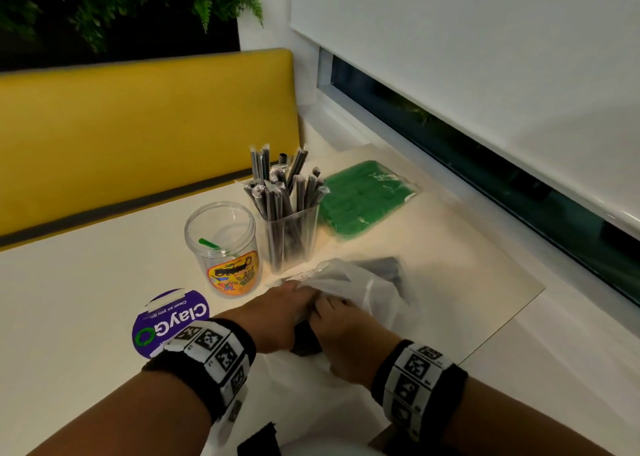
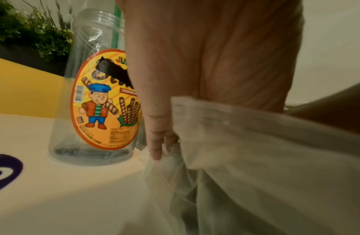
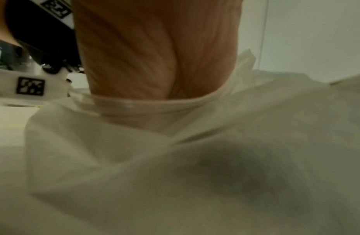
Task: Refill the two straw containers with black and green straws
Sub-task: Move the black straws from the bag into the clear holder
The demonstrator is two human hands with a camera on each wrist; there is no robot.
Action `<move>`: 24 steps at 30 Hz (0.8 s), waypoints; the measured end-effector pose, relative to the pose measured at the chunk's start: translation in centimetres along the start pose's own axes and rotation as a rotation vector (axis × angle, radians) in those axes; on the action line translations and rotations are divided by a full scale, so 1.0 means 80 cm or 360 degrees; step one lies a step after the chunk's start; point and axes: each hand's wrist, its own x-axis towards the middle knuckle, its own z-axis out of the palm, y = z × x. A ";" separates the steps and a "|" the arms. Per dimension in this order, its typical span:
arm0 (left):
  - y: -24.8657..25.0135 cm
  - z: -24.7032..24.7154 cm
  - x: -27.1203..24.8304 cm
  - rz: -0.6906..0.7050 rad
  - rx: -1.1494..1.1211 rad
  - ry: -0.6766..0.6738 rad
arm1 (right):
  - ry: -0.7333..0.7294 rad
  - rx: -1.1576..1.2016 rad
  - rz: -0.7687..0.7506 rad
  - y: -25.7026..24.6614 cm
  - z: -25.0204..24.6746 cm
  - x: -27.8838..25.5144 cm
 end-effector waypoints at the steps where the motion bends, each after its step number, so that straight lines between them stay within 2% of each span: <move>1: 0.000 0.001 0.001 -0.0004 0.0041 0.0003 | 0.0036 -0.0026 0.0035 -0.005 -0.001 -0.002; 3: 0.001 0.003 0.000 -0.0001 0.0085 0.0041 | 0.0143 -0.0002 0.0069 -0.006 0.005 0.002; 8: -0.003 0.004 0.000 -0.0063 0.0017 0.0097 | 0.0199 0.0145 0.0135 -0.002 0.020 0.009; 15: -0.004 0.007 0.003 -0.0083 0.0003 0.0168 | 0.0057 0.0097 0.0214 0.000 0.025 0.013; 18: -0.001 0.006 0.005 -0.0032 -0.0008 0.0180 | -0.0155 0.0045 0.0214 -0.001 0.019 0.017; 19: -0.003 0.006 0.005 -0.0033 -0.0006 0.0144 | -0.0217 0.0056 0.0207 0.000 0.022 0.017; 22: -0.005 0.003 0.003 -0.0053 -0.0034 0.0032 | -0.0193 0.0172 0.0160 0.004 0.019 0.019; 24: -0.002 -0.006 -0.003 -0.0034 -0.0077 -0.0014 | -0.0302 0.0291 0.0188 0.011 0.005 0.022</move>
